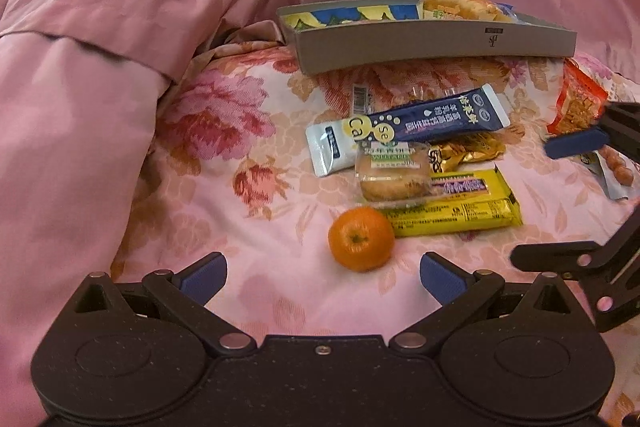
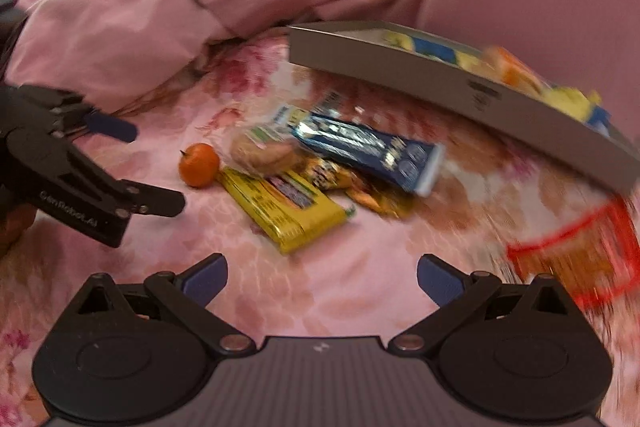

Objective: Organize snacks
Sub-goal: 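Grasp the mandarin orange with left tool while right tool approaches the yellow bar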

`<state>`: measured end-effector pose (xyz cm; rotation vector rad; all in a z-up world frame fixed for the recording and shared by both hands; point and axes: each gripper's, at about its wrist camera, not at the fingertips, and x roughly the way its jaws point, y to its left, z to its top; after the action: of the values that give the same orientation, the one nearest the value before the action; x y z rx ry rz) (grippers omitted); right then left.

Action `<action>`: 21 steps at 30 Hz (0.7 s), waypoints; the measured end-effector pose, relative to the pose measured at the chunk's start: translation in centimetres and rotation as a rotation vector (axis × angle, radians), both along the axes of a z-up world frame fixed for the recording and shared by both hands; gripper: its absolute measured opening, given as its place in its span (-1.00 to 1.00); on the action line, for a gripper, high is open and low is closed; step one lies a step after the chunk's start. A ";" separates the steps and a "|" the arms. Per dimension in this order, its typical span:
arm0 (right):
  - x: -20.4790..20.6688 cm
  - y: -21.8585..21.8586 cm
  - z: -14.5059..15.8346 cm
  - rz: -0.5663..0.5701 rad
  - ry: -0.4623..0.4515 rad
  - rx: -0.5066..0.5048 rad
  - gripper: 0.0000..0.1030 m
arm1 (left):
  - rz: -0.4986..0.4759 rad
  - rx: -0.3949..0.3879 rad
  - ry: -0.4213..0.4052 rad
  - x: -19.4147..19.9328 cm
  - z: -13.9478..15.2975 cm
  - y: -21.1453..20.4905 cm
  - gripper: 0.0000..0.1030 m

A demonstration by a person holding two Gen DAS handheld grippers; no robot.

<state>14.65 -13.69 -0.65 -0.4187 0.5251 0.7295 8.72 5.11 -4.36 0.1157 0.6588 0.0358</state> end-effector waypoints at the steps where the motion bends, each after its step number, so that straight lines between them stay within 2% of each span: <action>1: 0.3 0.2 0.0 0.017 -0.008 -0.006 1.00 | -0.003 0.000 -0.003 0.2 0.0 0.0 0.99; 11: 2.7 2.3 -0.6 0.196 -0.032 -0.065 0.94 | -0.057 -0.012 0.001 1.3 0.0 0.2 0.99; 18: 3.9 3.7 -0.6 0.260 0.019 -0.064 0.81 | -0.080 -0.056 0.003 2.2 0.2 1.0 0.96; 21: 4.2 3.7 -0.6 0.273 0.039 -0.054 0.73 | -0.083 -0.063 0.011 2.4 0.1 1.0 0.88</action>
<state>18.87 -9.99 -1.20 -0.5338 0.5305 0.9892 11.09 6.11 -4.22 0.0825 0.6647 -0.0657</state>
